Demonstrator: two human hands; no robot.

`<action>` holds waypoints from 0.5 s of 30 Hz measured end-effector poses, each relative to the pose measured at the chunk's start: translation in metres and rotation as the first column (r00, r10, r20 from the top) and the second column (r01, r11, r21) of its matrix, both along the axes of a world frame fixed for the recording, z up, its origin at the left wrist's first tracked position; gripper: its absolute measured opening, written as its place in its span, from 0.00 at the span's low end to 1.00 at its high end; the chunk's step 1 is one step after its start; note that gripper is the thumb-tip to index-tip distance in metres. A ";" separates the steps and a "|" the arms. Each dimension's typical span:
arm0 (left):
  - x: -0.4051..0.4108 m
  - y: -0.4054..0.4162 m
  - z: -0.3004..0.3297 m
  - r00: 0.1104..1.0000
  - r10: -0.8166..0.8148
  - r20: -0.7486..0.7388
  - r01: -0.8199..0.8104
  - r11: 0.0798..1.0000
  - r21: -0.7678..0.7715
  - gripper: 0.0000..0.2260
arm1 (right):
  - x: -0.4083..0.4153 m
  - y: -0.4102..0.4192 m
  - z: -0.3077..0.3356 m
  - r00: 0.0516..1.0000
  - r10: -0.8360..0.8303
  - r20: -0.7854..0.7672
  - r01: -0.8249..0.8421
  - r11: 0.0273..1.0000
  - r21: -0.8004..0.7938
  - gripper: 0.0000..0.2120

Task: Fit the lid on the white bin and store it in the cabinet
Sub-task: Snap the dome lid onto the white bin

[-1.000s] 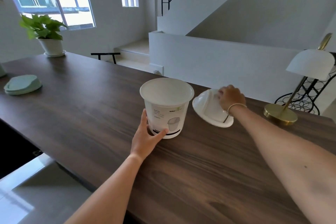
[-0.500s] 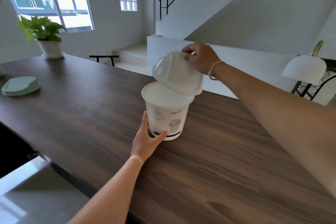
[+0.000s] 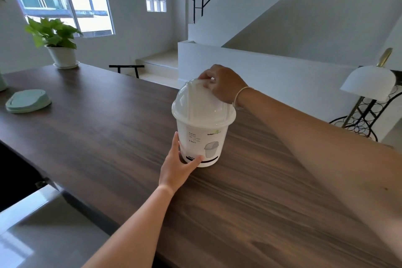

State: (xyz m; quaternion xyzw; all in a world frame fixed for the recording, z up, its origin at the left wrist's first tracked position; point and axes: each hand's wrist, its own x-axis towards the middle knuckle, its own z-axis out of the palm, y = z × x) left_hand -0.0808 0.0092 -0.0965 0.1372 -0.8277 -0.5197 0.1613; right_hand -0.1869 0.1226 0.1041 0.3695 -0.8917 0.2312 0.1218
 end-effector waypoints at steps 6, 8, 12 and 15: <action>-0.002 -0.003 -0.004 0.998 -0.046 -0.039 0.049 0.994 0.097 0.46 | 0.000 0.003 -0.007 0.999 0.018 0.035 -0.015 0.997 -0.079 0.16; -0.001 -0.003 -0.003 0.996 -0.010 -0.089 0.031 0.970 0.241 0.45 | 0.001 0.008 -0.010 0.997 0.046 0.057 -0.037 0.989 -0.140 0.16; -0.005 -0.010 0.015 0.940 0.287 -0.184 -0.121 0.787 0.605 0.31 | -0.001 0.022 -0.017 0.999 0.039 -0.030 -0.048 0.895 -0.443 0.17; -0.018 -0.016 0.048 0.929 0.327 -0.173 -0.119 0.706 0.699 0.25 | -0.007 0.039 -0.030 0.990 -0.076 0.119 0.134 0.769 -0.625 0.18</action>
